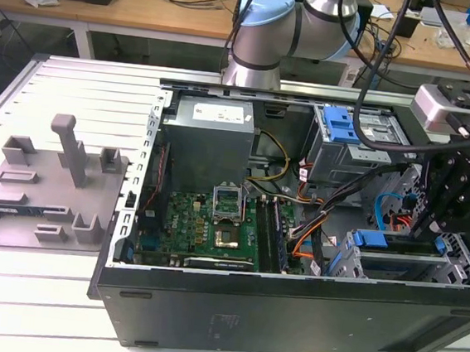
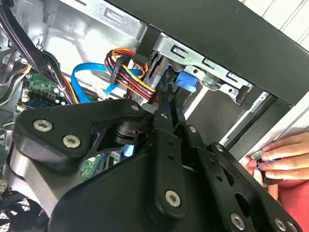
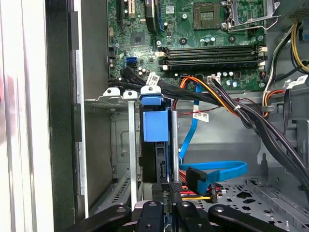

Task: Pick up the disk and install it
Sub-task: 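Insert the first disk wire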

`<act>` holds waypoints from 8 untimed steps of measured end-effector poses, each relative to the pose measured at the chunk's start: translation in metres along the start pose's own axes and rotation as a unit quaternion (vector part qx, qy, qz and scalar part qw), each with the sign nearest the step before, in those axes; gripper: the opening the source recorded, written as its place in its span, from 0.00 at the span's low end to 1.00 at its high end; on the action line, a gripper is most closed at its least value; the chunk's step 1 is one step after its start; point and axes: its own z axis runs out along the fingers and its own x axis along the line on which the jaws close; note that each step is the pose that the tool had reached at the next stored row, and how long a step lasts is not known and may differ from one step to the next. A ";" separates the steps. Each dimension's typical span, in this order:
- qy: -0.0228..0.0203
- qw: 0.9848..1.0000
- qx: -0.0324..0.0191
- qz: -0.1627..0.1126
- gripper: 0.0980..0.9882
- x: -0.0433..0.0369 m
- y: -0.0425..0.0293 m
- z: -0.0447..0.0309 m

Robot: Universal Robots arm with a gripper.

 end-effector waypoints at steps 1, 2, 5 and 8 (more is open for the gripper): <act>0.000 1.000 0.000 0.000 0.07 0.0000 0.0000 0.0000; 0.000 1.000 0.000 0.000 0.07 0.0000 0.0000 0.0000; -0.001 1.000 0.000 0.000 0.07 0.0001 0.0000 -0.0022; 0.000 1.000 0.000 0.000 0.07 0.0005 0.0001 -0.0096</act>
